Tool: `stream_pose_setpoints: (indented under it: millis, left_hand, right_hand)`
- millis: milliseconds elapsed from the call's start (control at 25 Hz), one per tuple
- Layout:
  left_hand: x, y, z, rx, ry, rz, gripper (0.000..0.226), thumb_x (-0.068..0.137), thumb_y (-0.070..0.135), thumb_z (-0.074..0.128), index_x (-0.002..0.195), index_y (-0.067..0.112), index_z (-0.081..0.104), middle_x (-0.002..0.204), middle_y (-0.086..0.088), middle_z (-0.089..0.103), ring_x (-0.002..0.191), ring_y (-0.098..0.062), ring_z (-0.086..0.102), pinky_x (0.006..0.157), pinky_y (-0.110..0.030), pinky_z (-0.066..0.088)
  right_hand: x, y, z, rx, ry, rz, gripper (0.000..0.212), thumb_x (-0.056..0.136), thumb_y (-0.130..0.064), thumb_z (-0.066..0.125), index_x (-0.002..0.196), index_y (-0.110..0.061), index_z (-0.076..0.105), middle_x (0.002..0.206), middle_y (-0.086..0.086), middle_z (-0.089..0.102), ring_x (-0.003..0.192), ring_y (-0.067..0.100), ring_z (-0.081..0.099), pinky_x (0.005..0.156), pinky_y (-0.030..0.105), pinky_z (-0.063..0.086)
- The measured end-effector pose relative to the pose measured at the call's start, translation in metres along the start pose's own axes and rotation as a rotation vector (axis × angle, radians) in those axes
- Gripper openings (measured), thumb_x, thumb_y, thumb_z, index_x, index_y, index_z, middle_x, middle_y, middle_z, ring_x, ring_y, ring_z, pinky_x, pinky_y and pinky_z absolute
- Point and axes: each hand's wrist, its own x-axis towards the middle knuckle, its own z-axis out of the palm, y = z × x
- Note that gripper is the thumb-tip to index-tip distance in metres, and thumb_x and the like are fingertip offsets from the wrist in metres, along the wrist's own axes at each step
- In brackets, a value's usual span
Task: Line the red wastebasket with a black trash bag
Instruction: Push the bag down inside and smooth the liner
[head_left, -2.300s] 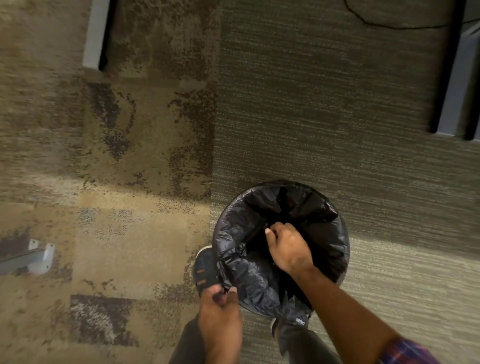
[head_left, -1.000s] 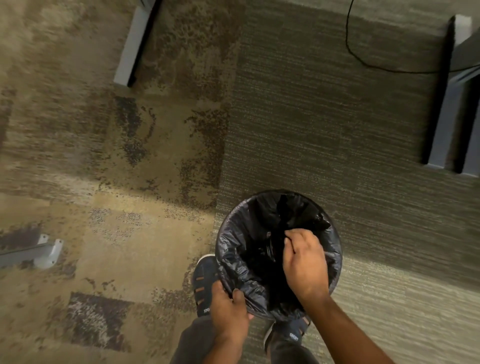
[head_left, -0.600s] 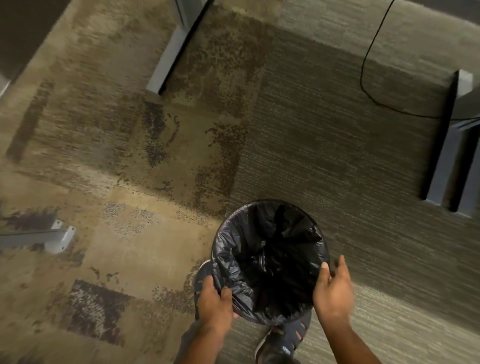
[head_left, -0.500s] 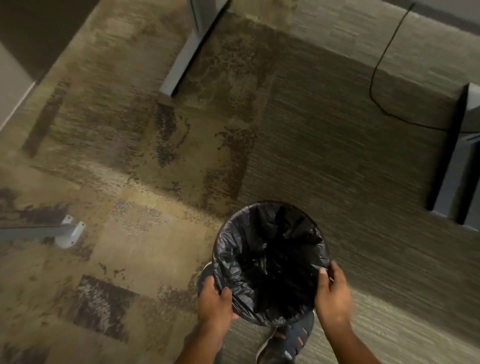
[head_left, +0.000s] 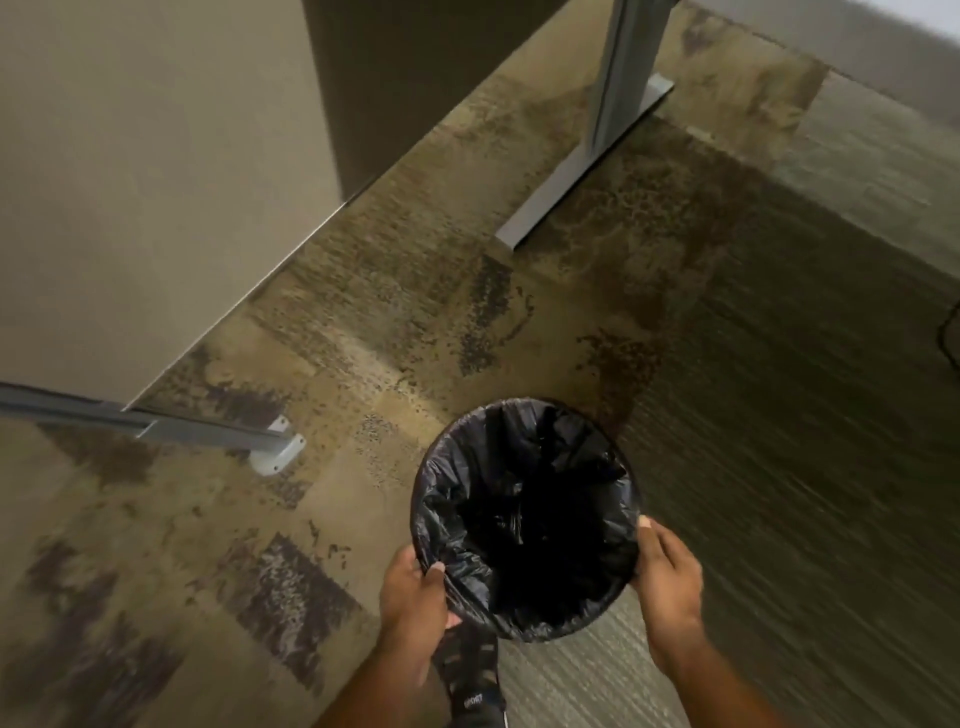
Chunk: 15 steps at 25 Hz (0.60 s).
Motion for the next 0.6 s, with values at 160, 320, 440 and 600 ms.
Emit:
stream_pose_setpoints:
  millis: [160, 320, 440, 600]
  left_hand:
    - [0.05, 0.051, -0.029, -0.144, 0.0, 0.035, 0.024, 0.11, 0.0, 0.053, 0.113, 0.018, 0.068, 0.111, -0.009, 0.082, 0.095, -0.03, 0.08, 0.064, -0.046, 0.07]
    - [0.091, 0.107, -0.049, -0.155, -0.006, 0.083, 0.02, 0.112, 0.004, 0.051, 0.124, 0.01, 0.065, 0.116, -0.012, 0.078, 0.094, -0.032, 0.079, 0.07, -0.048, 0.07]
    - [0.111, 0.137, -0.061, -0.152, -0.031, 0.093, 0.021, 0.112, 0.007, 0.051, 0.119, 0.017, 0.067, 0.114, -0.006, 0.078, 0.098, -0.031, 0.079, 0.059, -0.037, 0.069]
    - [0.13, 0.149, -0.065, -0.145, -0.053, 0.063, 0.024, 0.113, 0.005, 0.049, 0.128, 0.014, 0.065, 0.123, -0.008, 0.075, 0.109, -0.035, 0.078, 0.07, -0.046, 0.071]
  right_hand:
    - [0.022, -0.049, 0.071, -0.031, -0.099, -0.066, 0.021, 0.105, -0.032, 0.062, 0.099, -0.022, 0.079, 0.107, 0.006, 0.079, 0.112, 0.032, 0.072, 0.106, 0.054, 0.056]
    - [0.043, -0.086, 0.126, -0.094, -0.182, -0.128, 0.033, 0.105, -0.041, 0.06, 0.116, -0.017, 0.079, 0.119, 0.009, 0.079, 0.117, 0.032, 0.072, 0.109, 0.055, 0.053]
    - [0.053, -0.104, 0.153, -0.03, -0.25, -0.077, 0.038, 0.107, -0.04, 0.057, 0.131, -0.015, 0.071, 0.128, 0.01, 0.077, 0.121, 0.033, 0.071, 0.108, 0.053, 0.055]
    - [0.058, -0.108, 0.166, -0.031, -0.306, -0.012, 0.043, 0.108, -0.042, 0.053, 0.138, -0.013, 0.064, 0.132, 0.013, 0.074, 0.122, 0.034, 0.071, 0.109, 0.054, 0.054]
